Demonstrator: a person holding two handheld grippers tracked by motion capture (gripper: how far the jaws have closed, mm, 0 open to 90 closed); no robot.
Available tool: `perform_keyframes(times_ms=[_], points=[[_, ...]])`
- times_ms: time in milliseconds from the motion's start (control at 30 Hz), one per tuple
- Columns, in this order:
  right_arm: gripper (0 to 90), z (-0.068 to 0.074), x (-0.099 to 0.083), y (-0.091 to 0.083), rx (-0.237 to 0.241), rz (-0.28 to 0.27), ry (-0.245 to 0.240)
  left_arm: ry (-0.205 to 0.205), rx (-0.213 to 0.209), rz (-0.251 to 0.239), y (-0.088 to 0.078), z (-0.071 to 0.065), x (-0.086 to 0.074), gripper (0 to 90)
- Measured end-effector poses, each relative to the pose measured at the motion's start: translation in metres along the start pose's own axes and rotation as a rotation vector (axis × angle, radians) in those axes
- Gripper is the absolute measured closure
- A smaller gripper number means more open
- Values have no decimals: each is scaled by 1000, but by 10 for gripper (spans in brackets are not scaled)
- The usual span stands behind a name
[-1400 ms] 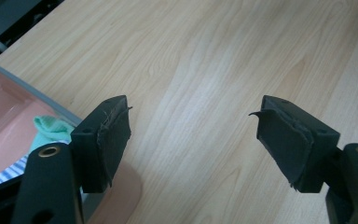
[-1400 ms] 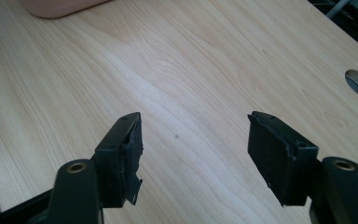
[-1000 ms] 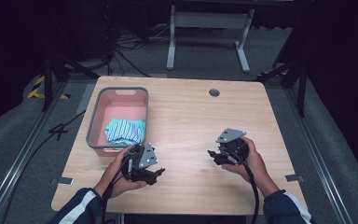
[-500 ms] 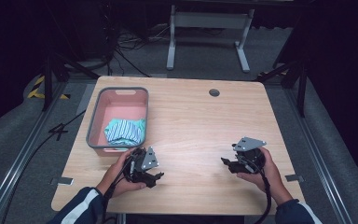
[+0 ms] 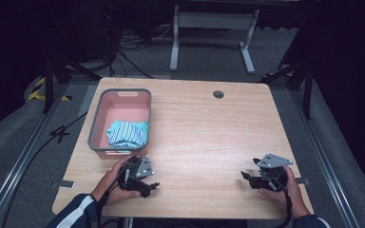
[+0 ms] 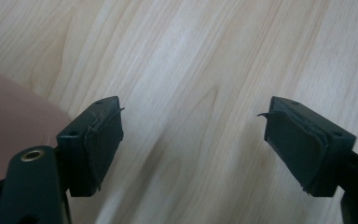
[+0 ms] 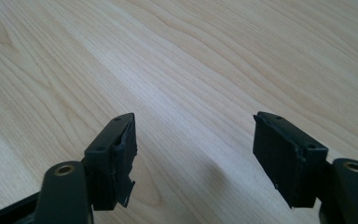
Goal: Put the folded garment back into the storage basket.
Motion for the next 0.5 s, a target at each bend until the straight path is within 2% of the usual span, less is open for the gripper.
perform_keyframes(times_ms=[100, 233, 267, 333, 400, 433, 500], points=[[308, -2, -9, 0, 8, 3, 26, -22, -9, 9, -1, 2, -12, 188], [288, -5, -18, 1, 10, 20, 47, -51, -18, -25, -4, 4, -20, 177], [273, -6, -19, 2, 10, 26, 50, -88, -43, -68, -5, 4, -25, 175], [254, -7, -22, 5, -1, 29, 48, -158, -70, -117, -5, 5, -30, 173], [231, -8, -22, 8, 18, 19, 82, -149, -59, -150, -5, 5, -32, 166], [213, -9, -22, 9, 19, 17, 86, -158, -55, -164, -5, 5, -32, 164], [196, -9, -23, 11, 27, 4, 102, -160, -55, -164, -4, 4, -32, 157]])
Point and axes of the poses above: each handheld gripper's, and its own axes: y roughly forward along the jaws, x roughly out of its top, z roughly to its left, the point moved 9 cm from there along y, roughly forward along the jaws, and after that the axes turned 14 degrees about -x, right-handed, at the moved point
